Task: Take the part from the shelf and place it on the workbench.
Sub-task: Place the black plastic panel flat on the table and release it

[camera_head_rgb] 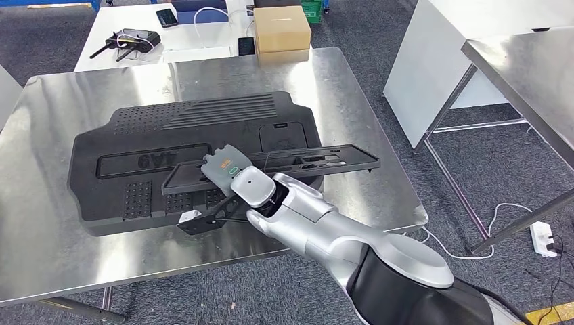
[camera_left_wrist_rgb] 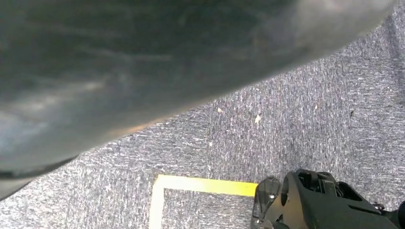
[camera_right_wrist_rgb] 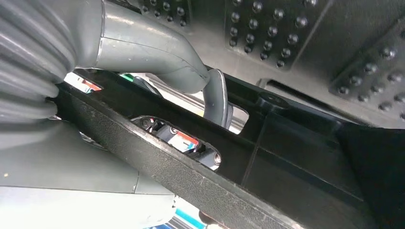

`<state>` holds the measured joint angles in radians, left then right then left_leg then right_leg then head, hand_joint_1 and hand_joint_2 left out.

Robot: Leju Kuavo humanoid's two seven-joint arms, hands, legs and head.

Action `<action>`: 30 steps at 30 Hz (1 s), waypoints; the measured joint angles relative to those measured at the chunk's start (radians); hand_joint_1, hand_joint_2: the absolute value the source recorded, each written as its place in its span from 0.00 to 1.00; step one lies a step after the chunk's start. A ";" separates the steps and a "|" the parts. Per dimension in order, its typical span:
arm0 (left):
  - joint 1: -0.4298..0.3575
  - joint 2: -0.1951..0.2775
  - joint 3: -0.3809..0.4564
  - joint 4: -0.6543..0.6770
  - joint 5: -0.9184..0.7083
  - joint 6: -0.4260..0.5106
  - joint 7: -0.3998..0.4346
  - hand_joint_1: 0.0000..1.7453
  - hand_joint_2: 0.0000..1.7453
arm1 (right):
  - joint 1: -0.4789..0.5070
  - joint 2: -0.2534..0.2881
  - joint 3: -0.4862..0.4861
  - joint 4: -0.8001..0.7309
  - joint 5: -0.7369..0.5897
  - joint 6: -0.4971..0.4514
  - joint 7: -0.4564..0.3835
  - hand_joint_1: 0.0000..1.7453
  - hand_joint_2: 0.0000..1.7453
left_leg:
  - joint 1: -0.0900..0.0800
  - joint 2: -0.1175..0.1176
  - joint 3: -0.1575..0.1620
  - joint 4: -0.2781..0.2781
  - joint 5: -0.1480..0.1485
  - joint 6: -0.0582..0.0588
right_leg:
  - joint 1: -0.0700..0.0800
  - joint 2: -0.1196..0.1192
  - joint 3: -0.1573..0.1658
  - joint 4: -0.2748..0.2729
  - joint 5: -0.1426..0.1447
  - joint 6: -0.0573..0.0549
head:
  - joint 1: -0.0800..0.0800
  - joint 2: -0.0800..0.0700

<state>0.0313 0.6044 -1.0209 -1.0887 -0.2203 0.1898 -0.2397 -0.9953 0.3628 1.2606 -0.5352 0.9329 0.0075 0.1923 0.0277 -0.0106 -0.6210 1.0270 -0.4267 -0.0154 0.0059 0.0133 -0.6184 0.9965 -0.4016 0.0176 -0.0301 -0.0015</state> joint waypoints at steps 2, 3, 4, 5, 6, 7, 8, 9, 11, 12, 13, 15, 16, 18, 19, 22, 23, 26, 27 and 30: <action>0.000 0.000 0.000 0.000 0.004 -0.001 -0.001 0.00 0.00 | 0.001 0.000 0.001 0.009 0.000 0.000 0.000 1.00 1.00 | 0.000 0.000 0.000 0.000 0.000 0.000 | 0.000 0.000 0.000 0.000 0.000 0.000 | 0.000 0.000; 0.000 0.000 0.000 0.000 0.006 -0.002 -0.002 0.00 0.00 | 0.002 0.000 0.001 0.014 0.001 0.000 0.000 1.00 1.00 | 0.000 0.000 0.000 0.000 0.000 0.000 | 0.000 0.000 0.000 0.000 0.000 0.000 | 0.000 0.000; 0.000 0.000 0.000 0.000 0.009 -0.003 -0.002 0.00 0.00 | 0.004 0.000 0.001 0.018 0.001 0.000 0.000 1.00 1.00 | 0.000 0.000 0.000 0.000 0.000 0.000 | 0.000 0.000 0.000 0.000 0.000 0.000 | 0.000 0.000; 0.000 0.000 0.000 0.000 0.010 -0.004 -0.003 0.00 0.00 | 0.005 0.000 0.001 0.022 0.002 -0.001 0.000 1.00 1.00 | 0.000 0.000 0.000 0.000 0.000 0.000 | 0.000 0.000 0.000 0.000 0.000 0.000 | 0.000 0.000; 0.000 0.000 0.000 0.000 0.012 -0.005 -0.003 0.00 0.00 | 0.005 0.000 0.001 0.026 0.003 -0.001 0.000 1.00 1.00 | 0.000 0.000 0.000 0.000 0.000 0.000 | 0.000 0.000 0.000 0.000 0.000 0.000 | 0.000 0.000; 0.000 0.000 0.000 0.000 0.012 -0.005 -0.003 0.00 0.00 | 0.006 0.000 0.001 0.029 0.003 -0.001 0.000 1.00 1.00 | 0.000 0.000 0.000 0.000 0.000 0.000 | 0.000 0.000 0.000 0.000 0.000 0.000 | 0.000 0.000; 0.000 0.000 0.000 0.000 0.013 -0.005 -0.003 0.00 0.00 | 0.006 0.000 0.001 0.031 0.003 -0.002 0.000 1.00 1.00 | 0.000 0.000 0.000 0.000 0.000 0.000 | 0.000 0.000 0.000 0.000 0.000 0.000 | 0.000 0.000; 0.000 0.000 0.000 0.000 0.016 -0.005 -0.003 0.00 0.00 | 0.006 0.000 0.001 0.034 0.003 -0.002 0.000 1.00 1.00 | 0.000 0.000 0.000 0.000 0.000 0.000 | 0.000 0.000 0.000 0.000 0.000 0.000 | 0.000 0.000; 0.000 0.000 0.001 0.000 0.025 -0.006 -0.002 0.00 0.00 | 0.006 0.000 0.001 0.039 0.003 -0.002 0.002 1.00 1.00 | 0.000 0.000 0.000 0.000 0.000 0.000 | 0.000 0.000 0.000 0.000 0.000 0.000 | 0.000 0.000; 0.000 -0.001 0.001 0.000 0.030 -0.007 -0.001 0.00 0.00 | 0.006 0.000 0.001 0.042 0.003 -0.002 0.003 1.00 1.00 | 0.000 0.000 0.000 0.000 0.000 0.000 | 0.000 0.000 0.000 0.000 0.000 0.000 | 0.000 0.000; 0.000 -0.001 0.002 0.000 0.033 -0.008 -0.001 0.00 0.00 | 0.006 0.000 0.001 0.045 0.003 -0.002 0.004 1.00 1.00 | 0.000 0.000 0.000 0.000 0.000 0.000 | 0.000 0.000 0.000 0.000 0.000 0.000 | 0.000 0.000; 0.000 -0.002 0.002 0.000 0.034 -0.009 0.000 0.00 0.00 | 0.006 0.000 0.001 0.053 0.003 -0.002 0.004 1.00 1.00 | 0.000 0.000 0.000 0.000 0.000 0.000 | 0.000 0.000 0.000 0.000 0.000 0.000 | 0.000 0.000; -0.001 -0.002 0.002 0.000 0.032 -0.008 -0.001 0.00 0.00 | 0.006 0.000 0.001 0.058 0.003 -0.002 0.004 1.00 1.00 | 0.000 0.000 0.000 0.000 0.000 0.000 | 0.000 0.000 0.000 0.000 0.000 0.000 | 0.000 0.000; -0.002 -0.002 0.002 0.000 0.027 -0.008 -0.004 0.00 0.00 | 0.007 0.000 0.001 0.065 0.003 -0.002 0.004 1.00 1.00 | 0.000 0.000 0.000 0.000 0.000 0.000 | 0.000 0.000 0.000 0.000 0.000 0.000 | 0.000 0.000; -0.002 -0.002 0.002 0.000 0.025 -0.008 -0.005 0.00 0.00 | 0.008 0.000 0.001 0.066 0.003 -0.002 0.004 1.00 1.00 | 0.000 0.000 0.000 0.000 0.000 0.000 | 0.000 0.000 0.000 0.000 0.000 0.000 | 0.000 0.000; -0.002 -0.002 0.002 0.000 0.024 -0.008 -0.005 0.00 0.00 | 0.008 0.000 0.001 0.067 0.003 -0.002 0.003 1.00 1.00 | 0.000 0.000 0.000 0.000 0.000 0.000 | 0.000 0.000 0.000 0.000 0.000 0.000 | 0.000 0.000; -0.003 -0.002 0.002 0.000 0.021 -0.008 -0.006 0.00 0.00 | 0.008 0.000 0.001 0.069 0.003 -0.002 0.003 1.00 1.00 | 0.000 0.000 0.000 0.000 0.000 0.000 | 0.000 0.000 0.000 0.000 0.000 0.000 | 0.000 0.000; -0.012 -0.002 0.002 0.000 -0.003 -0.008 -0.017 0.00 0.00 | 0.014 0.001 0.001 0.089 0.002 -0.002 0.000 1.00 1.00 | 0.000 0.000 0.001 0.000 0.000 0.000 | 0.000 0.000 0.001 0.000 0.000 0.000 | 0.000 0.000; -0.016 -0.002 0.002 0.000 -0.009 -0.008 -0.020 0.00 0.00 | 0.015 0.001 0.001 0.098 0.002 -0.002 -0.001 0.77 1.00 | 0.000 0.000 0.001 0.000 0.000 0.000 | 0.000 0.000 0.002 0.000 0.000 0.000 | 0.000 0.000; -0.020 -0.002 0.002 0.001 -0.012 -0.007 -0.023 0.00 0.00 | 0.016 0.001 0.001 0.114 0.002 -0.002 0.001 0.02 1.00 | 0.000 0.000 0.003 0.000 0.000 0.000 | 0.000 0.000 0.003 0.000 0.000 0.000 | 0.000 0.000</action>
<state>0.0116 0.6023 -1.0184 -1.0882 -0.2323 0.1823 -0.2627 -0.9794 0.3639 1.2613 -0.4212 0.9354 0.0055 0.1928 0.0276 -0.0108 -0.6179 1.0270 -0.4266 -0.0154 0.0059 0.0132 -0.6153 0.9963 -0.4015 0.0175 -0.0301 -0.0015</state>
